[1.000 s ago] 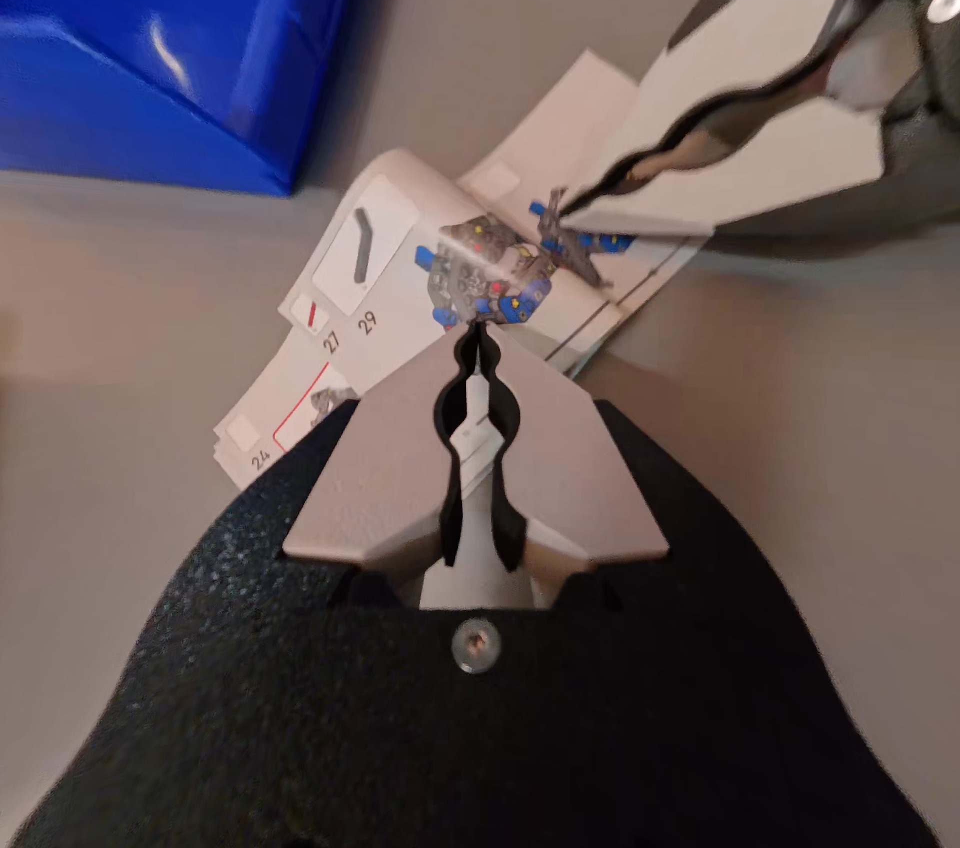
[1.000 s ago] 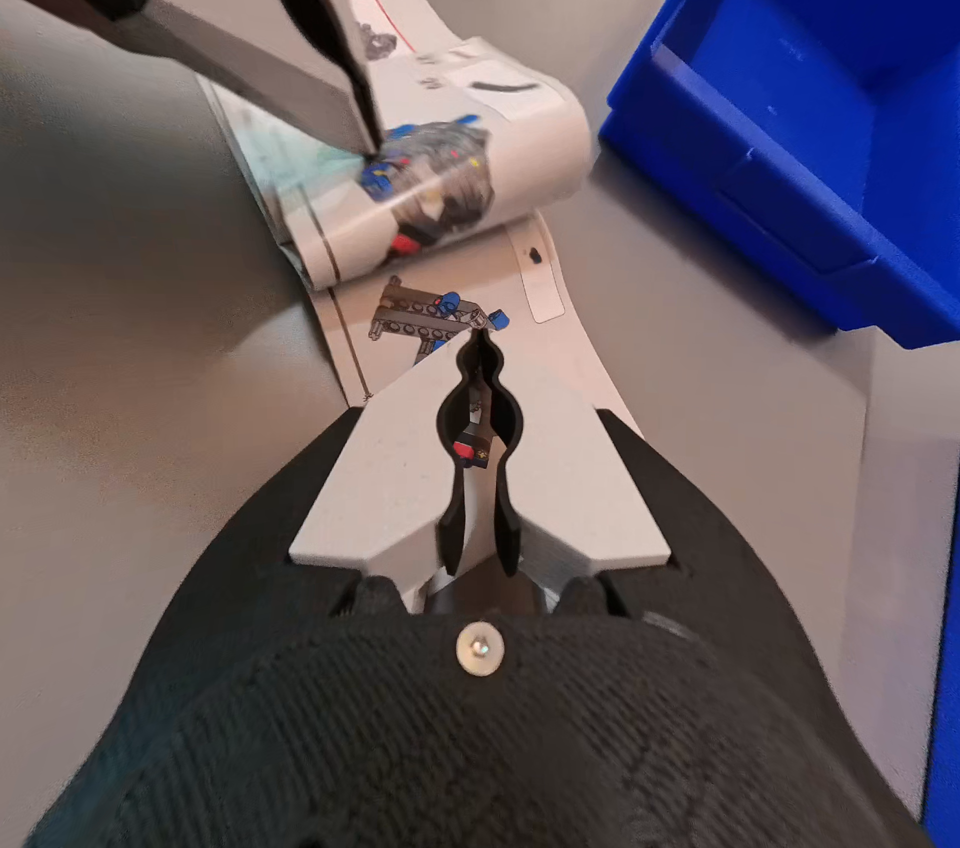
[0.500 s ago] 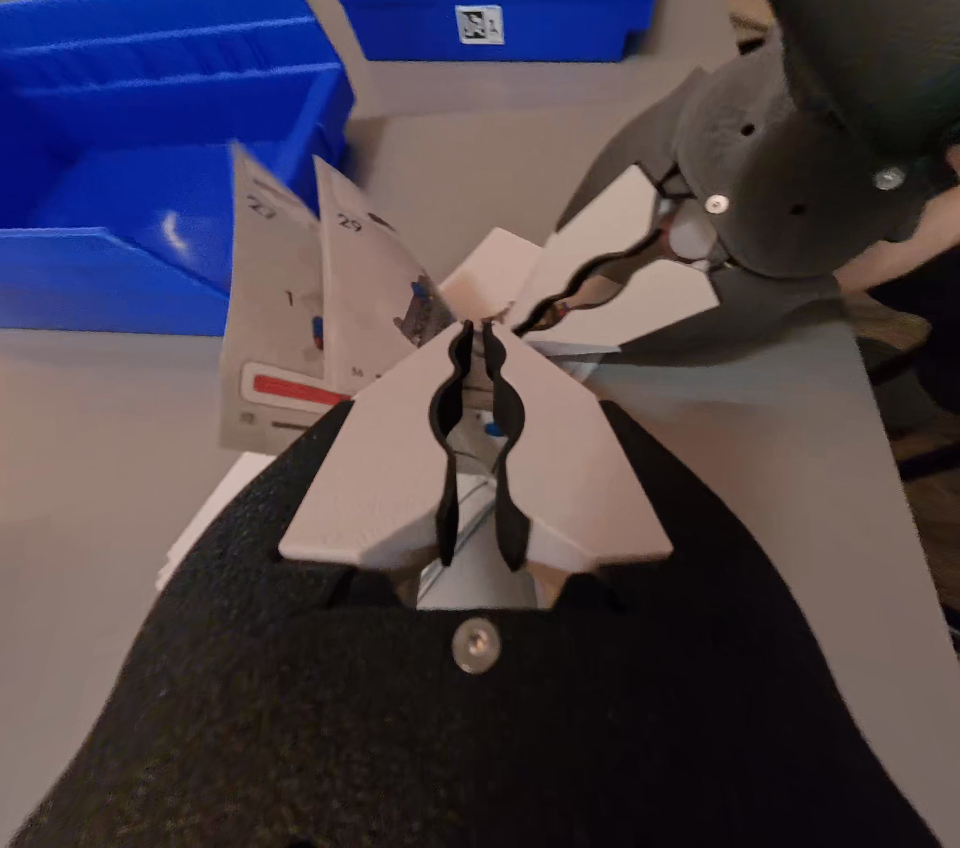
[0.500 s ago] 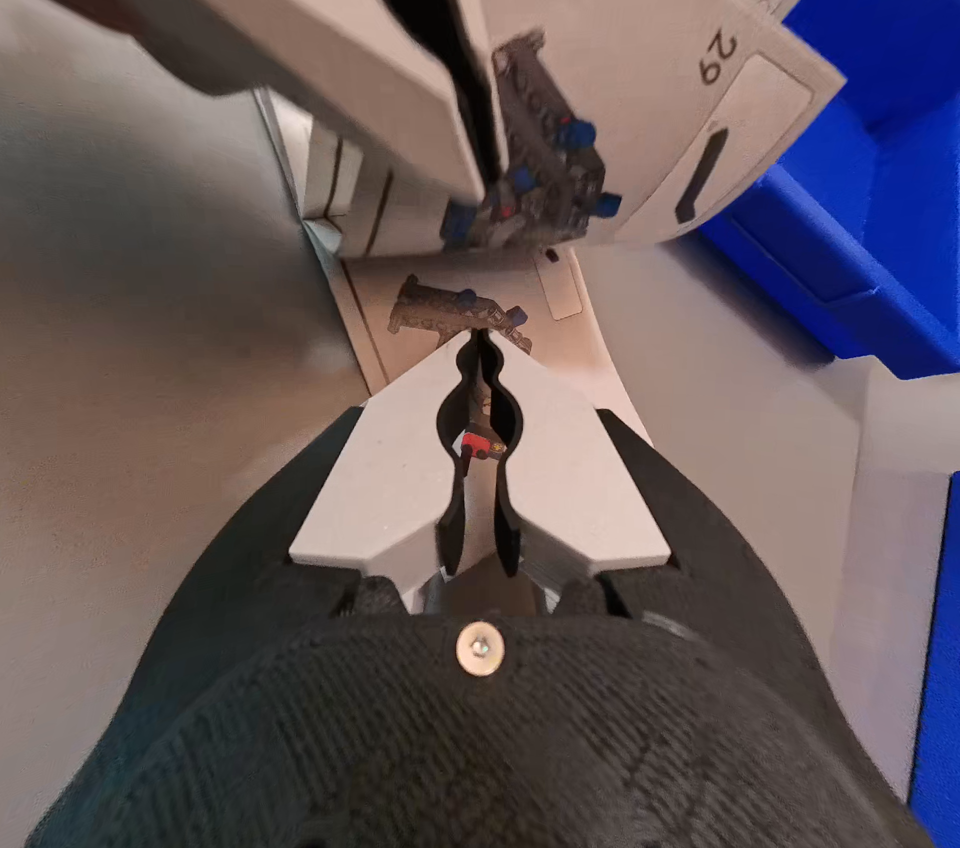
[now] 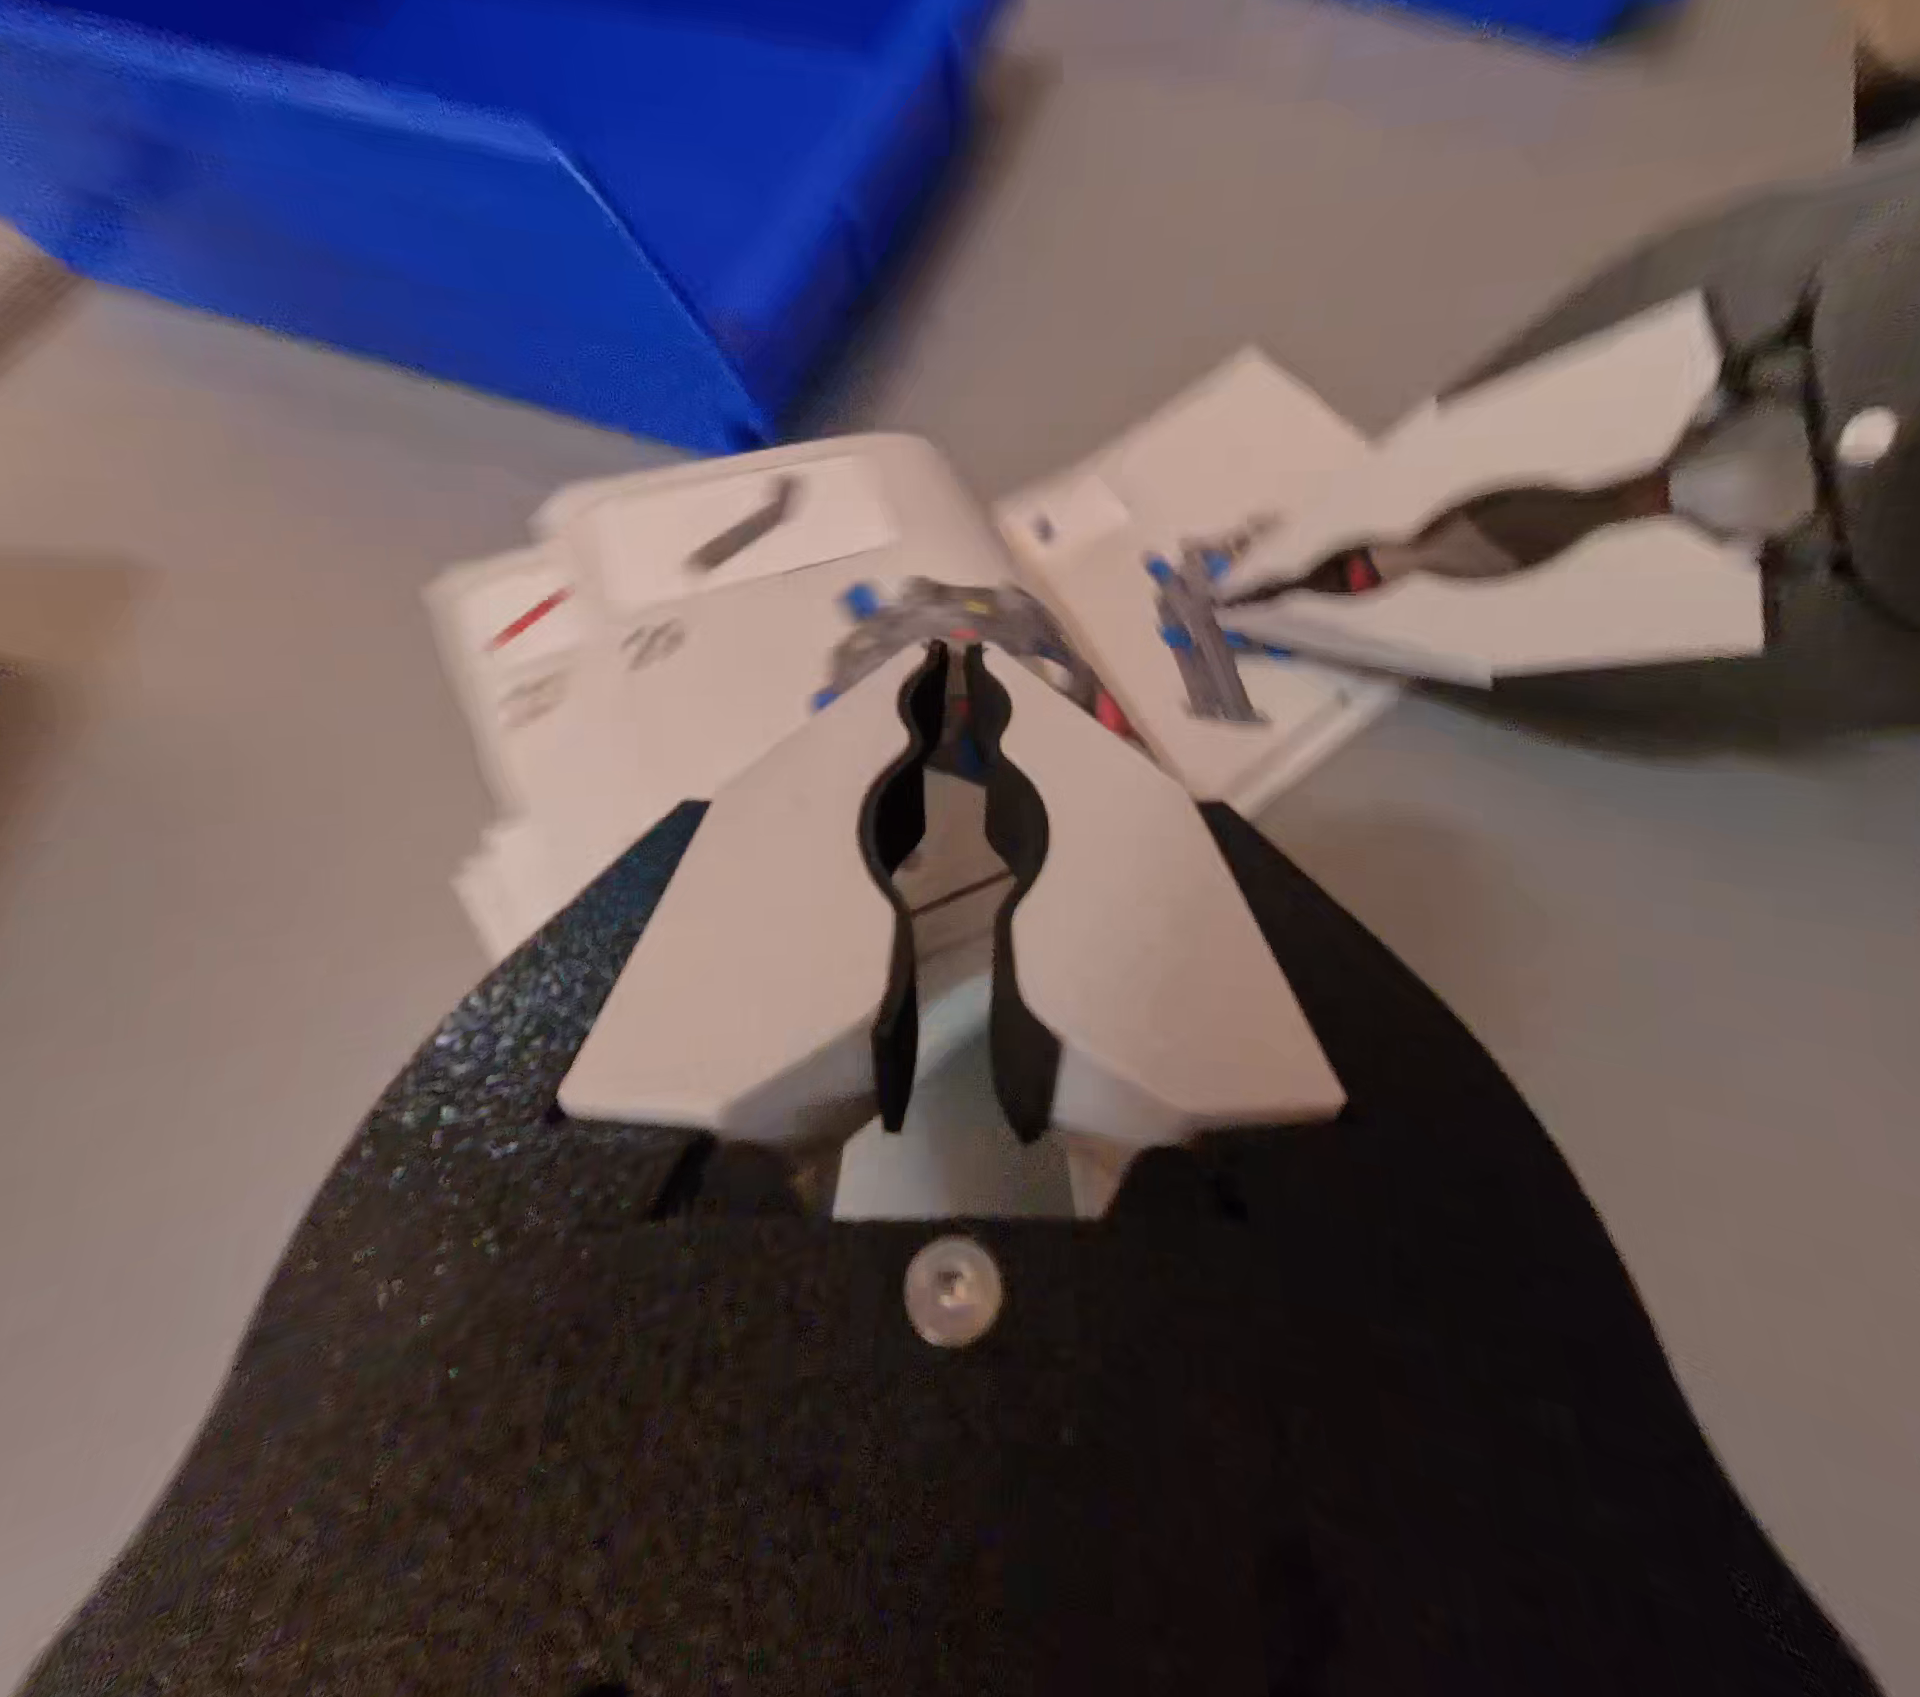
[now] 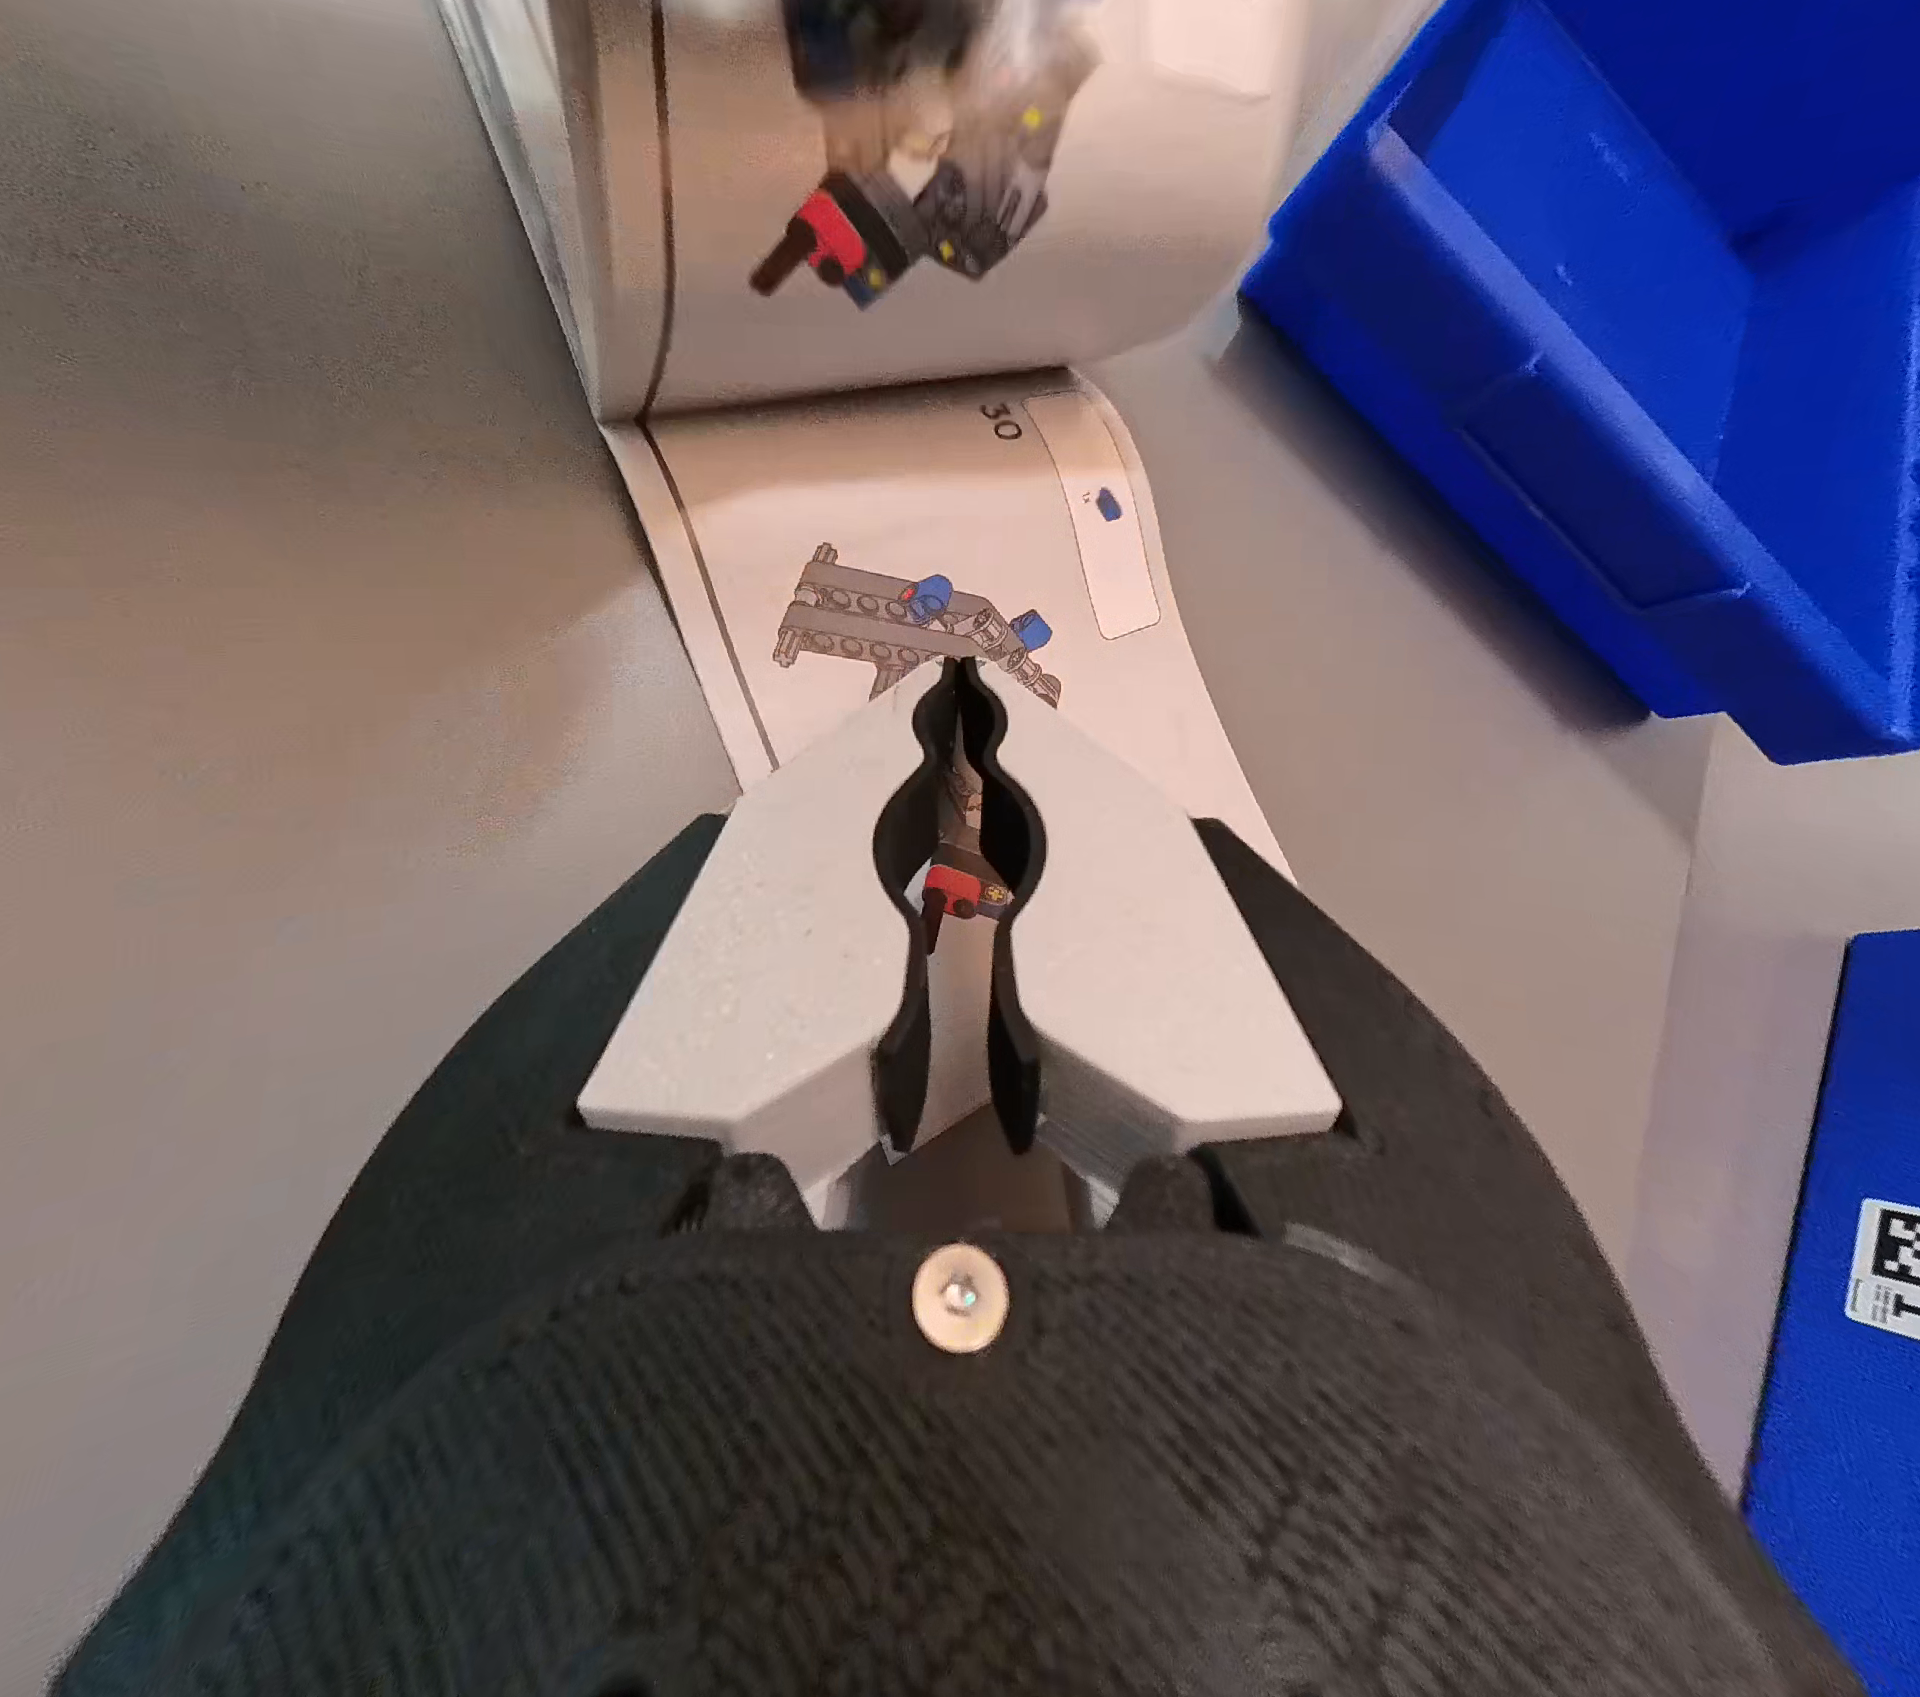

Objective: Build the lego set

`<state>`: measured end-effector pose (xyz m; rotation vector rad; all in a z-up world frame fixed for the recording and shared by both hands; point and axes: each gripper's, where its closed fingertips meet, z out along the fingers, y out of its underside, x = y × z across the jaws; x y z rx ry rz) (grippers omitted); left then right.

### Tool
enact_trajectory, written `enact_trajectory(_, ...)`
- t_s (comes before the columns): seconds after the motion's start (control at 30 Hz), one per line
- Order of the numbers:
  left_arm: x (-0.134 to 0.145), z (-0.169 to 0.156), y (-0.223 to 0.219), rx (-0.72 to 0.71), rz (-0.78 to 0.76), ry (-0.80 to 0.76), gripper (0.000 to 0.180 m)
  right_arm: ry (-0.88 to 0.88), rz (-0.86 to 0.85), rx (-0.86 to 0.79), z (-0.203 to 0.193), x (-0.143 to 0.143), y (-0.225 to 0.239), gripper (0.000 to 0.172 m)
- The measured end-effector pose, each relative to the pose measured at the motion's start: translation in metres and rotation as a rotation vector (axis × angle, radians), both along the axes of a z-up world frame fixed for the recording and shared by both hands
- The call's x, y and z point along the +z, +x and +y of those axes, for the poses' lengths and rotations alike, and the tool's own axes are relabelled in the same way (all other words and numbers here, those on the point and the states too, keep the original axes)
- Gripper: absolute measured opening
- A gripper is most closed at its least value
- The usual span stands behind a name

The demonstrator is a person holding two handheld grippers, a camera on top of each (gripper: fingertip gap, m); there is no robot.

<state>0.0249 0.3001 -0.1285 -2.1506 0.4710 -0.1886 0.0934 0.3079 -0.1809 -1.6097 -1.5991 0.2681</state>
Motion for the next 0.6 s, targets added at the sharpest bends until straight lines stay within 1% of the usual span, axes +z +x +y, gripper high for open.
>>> enact_trajectory(0.03,-0.016,-0.005,0.007,-0.033,0.000,-0.092,0.000,0.001,-0.001,0.005,-0.001,0.000,-0.001,0.000)
enact_trajectory(0.07,-0.025,-0.009,0.015,-0.066,-0.013,-0.134,0.000,-0.011,0.005,0.021,-0.004,0.000,-0.003,0.000)
enact_trajectory(0.1,-0.029,-0.010,0.023,-0.089,-0.032,-0.134,0.000,-0.034,0.018,0.047,-0.010,0.001,-0.005,0.000)
enact_trajectory(0.13,-0.030,-0.011,0.029,-0.101,-0.044,-0.126,0.000,-0.060,0.034,0.077,-0.017,0.003,-0.008,0.007)
enact_trajectory(0.17,-0.030,-0.012,0.034,-0.116,-0.049,-0.123,0.000,-0.086,0.054,0.108,-0.024,0.005,-0.010,0.018)
enact_trajectory(0.2,-0.030,-0.012,0.039,-0.131,-0.053,-0.123,0.000,-0.106,0.073,0.132,-0.030,0.009,-0.011,0.028)
enact_trajectory(0.27,-0.027,-0.011,0.045,-0.139,-0.059,-0.116,0.000,-0.126,0.112,0.145,-0.034,0.017,-0.013,0.039)
enact_trajectory(0.4,-0.020,-0.005,0.052,-0.161,-0.088,-0.114,0.000,-0.139,0.164,0.167,-0.039,0.027,-0.017,0.047)
enact_trajectory(0.43,-0.019,-0.004,0.054,-0.161,-0.104,-0.116,0.000,-0.153,0.160,0.179,-0.043,0.026,-0.018,0.053)
enact_trajectory(0.5,-0.018,-0.003,0.060,-0.171,-0.137,-0.129,0.000,-0.198,0.163,0.145,-0.043,0.026,-0.018,0.068)
enact_trajectory(0.53,-0.016,-0.005,0.068,-0.205,-0.164,-0.133,0.000,-0.255,0.157,0.123,-0.045,0.024,-0.016,0.071)
enact_trajectory(0.57,-0.011,-0.011,0.079,-0.273,-0.199,-0.126,0.000,-0.304,0.139,0.099,-0.044,0.019,-0.011,0.068)
enact_trajectory(0.6,-0.004,-0.019,0.090,-0.338,-0.229,-0.107,0.000,-0.310,0.110,0.055,-0.038,0.014,-0.005,0.061)
